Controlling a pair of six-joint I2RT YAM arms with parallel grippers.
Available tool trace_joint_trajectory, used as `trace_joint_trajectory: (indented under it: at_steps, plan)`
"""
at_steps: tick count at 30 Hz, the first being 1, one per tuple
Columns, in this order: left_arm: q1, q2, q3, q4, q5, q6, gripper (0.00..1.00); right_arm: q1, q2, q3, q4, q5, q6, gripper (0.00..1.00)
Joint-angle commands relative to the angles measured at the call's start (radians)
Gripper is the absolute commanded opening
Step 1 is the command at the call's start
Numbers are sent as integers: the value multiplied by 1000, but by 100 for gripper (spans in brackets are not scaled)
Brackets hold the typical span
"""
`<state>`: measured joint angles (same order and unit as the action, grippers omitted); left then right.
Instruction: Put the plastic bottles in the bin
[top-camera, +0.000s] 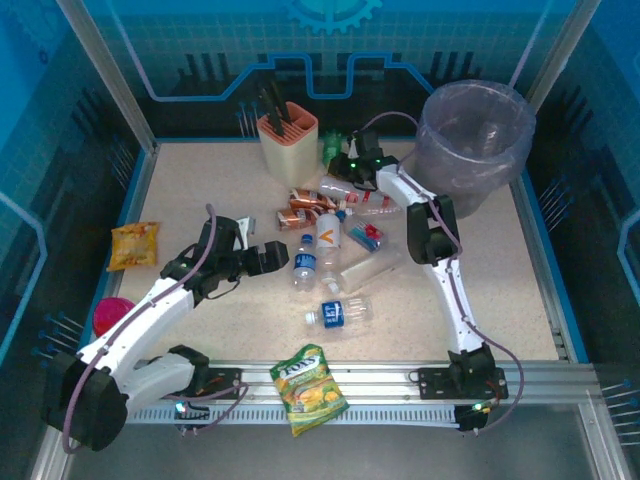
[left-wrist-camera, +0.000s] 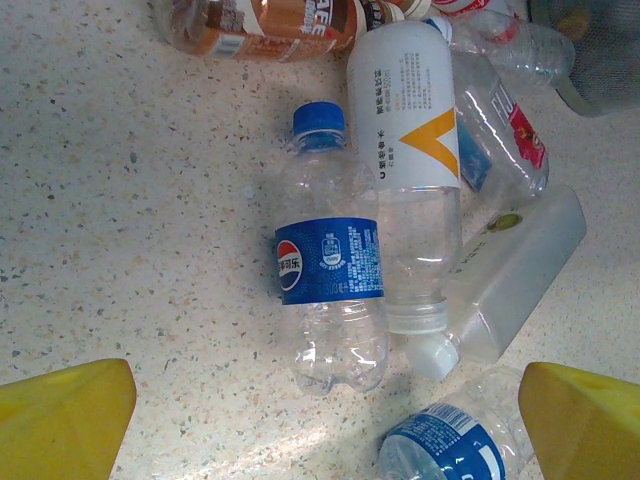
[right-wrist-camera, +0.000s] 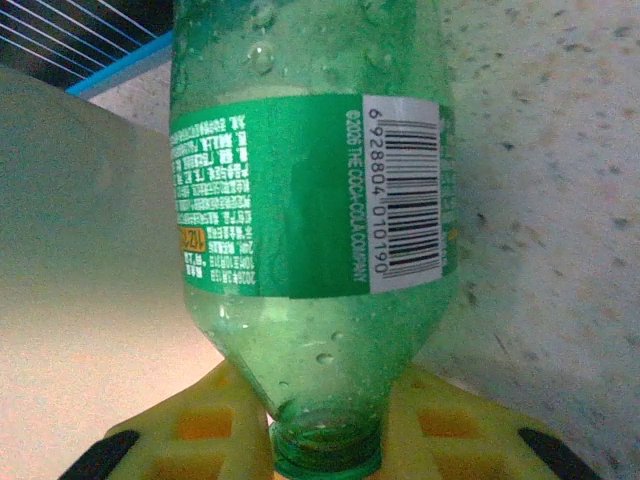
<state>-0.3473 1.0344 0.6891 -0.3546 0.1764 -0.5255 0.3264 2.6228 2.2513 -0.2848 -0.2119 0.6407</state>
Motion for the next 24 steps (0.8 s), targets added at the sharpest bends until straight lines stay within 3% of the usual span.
trace_joint_trajectory:
  at_steps: [1, 9, 24]
  plan:
    - [13, 12, 18, 2, 12, -3, 99, -6, -157, -80, -18, 65, -78, 20]
    - [13, 45, 24, 31, 27, -1, 99, -4, -399, -246, 16, 75, -163, 17]
    - [14, 73, 44, 53, 49, 21, 99, 3, -706, -180, -125, -36, -224, 18]
